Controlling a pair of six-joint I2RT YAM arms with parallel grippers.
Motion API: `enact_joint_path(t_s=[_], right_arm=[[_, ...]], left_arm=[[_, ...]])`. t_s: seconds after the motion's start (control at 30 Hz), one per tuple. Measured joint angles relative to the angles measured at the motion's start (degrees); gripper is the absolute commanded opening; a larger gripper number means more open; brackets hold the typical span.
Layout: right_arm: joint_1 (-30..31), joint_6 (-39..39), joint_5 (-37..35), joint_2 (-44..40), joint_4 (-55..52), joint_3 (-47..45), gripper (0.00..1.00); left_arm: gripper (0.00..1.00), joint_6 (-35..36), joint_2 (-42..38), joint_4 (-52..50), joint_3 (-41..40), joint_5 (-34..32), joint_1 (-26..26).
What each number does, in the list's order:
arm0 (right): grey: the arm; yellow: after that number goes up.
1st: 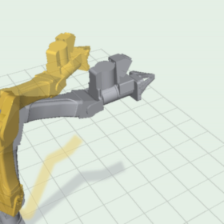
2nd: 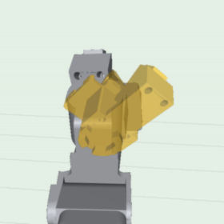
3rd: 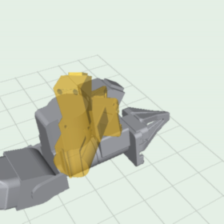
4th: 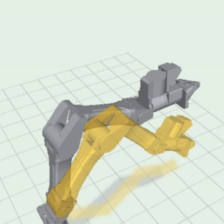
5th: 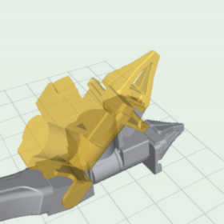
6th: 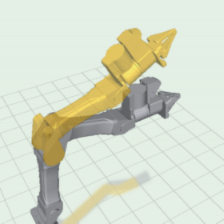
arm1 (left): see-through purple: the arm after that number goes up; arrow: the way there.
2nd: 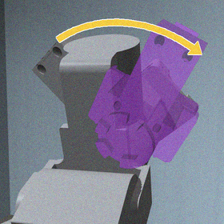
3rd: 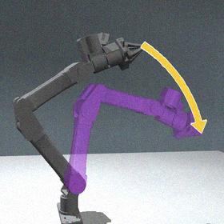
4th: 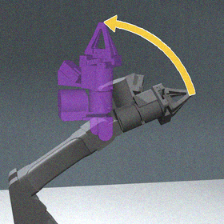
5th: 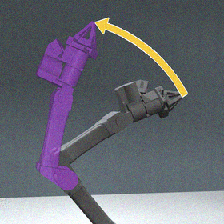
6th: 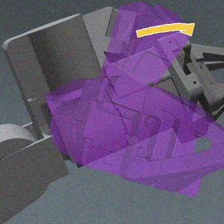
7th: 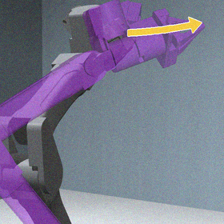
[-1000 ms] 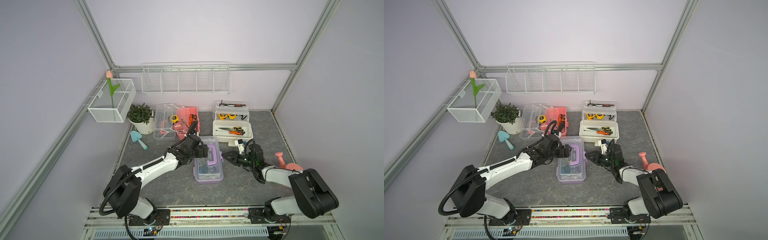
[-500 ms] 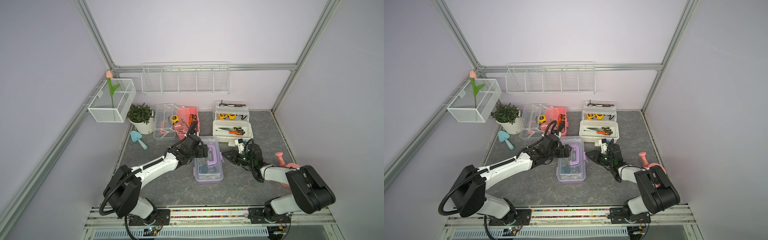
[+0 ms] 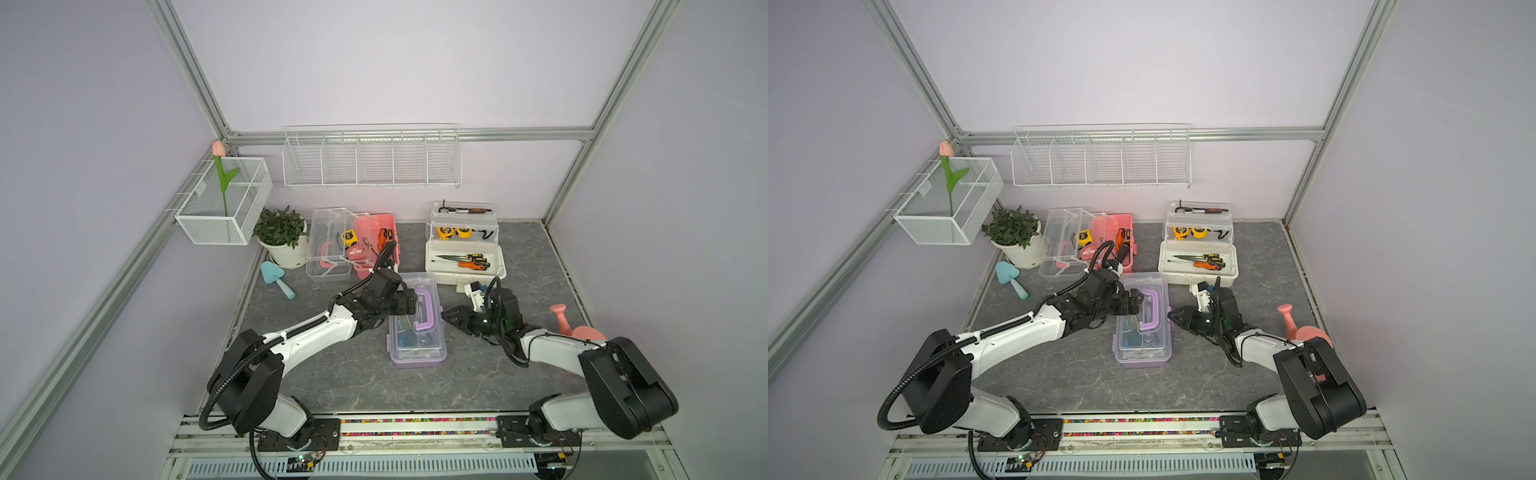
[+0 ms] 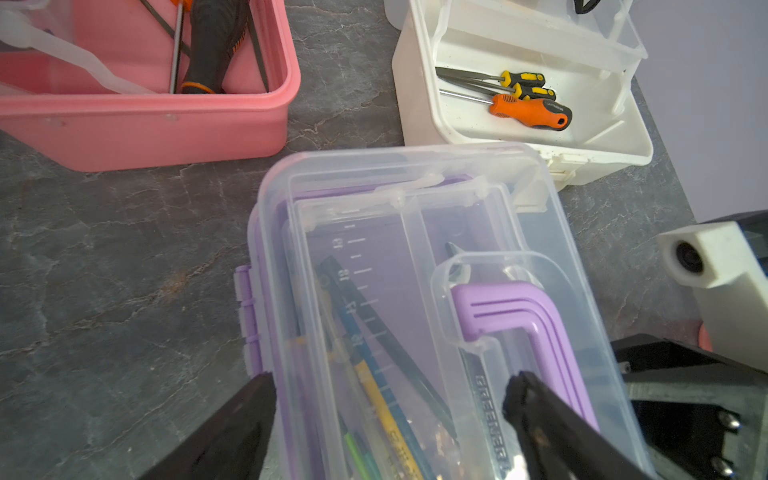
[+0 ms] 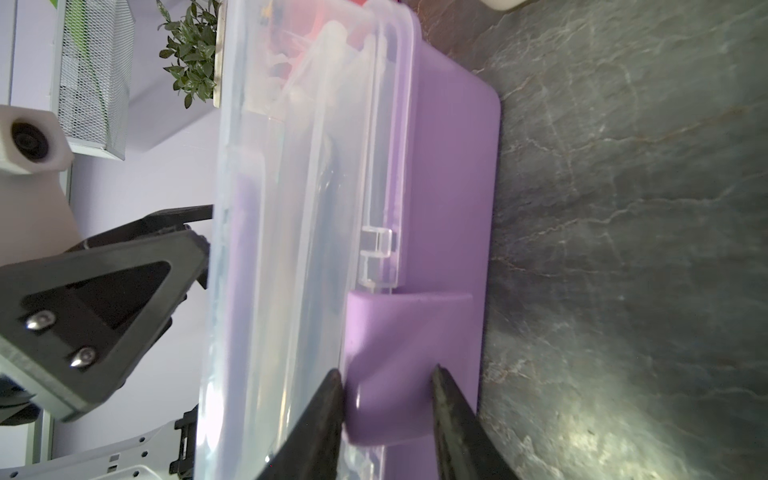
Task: Close toolboxes
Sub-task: Fasten the toolbox latch on the toolbox.
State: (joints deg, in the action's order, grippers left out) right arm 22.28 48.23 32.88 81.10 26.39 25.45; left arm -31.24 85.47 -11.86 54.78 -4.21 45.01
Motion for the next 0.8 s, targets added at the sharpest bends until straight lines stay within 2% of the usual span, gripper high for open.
enact_joint_path(t_s=[0.17,0.43,0.57,0.8], right_arm=[[-0.1,1.1,-0.1,2.5,4.6,0.2,0.34],[-0.4,5.0,1.5,8.4,15.1,0.0,0.37],[-0.4,5.8,1.7,8.8,15.7,-0.3,0.42],[0.0,5.9,1.4,8.3,14.7,-0.4,0.42]], left_arm=[[0.90,0.0,0.0,0.0,0.0,0.0,0.0],[0.89,-0.2,0.0,-0.2,-0.2,-0.5,-0.1],[0.89,-0.2,0.0,0.4,-0.6,-0.5,-0.2],[0.89,-1.1,-0.1,1.6,-1.4,-0.5,-0.2]])
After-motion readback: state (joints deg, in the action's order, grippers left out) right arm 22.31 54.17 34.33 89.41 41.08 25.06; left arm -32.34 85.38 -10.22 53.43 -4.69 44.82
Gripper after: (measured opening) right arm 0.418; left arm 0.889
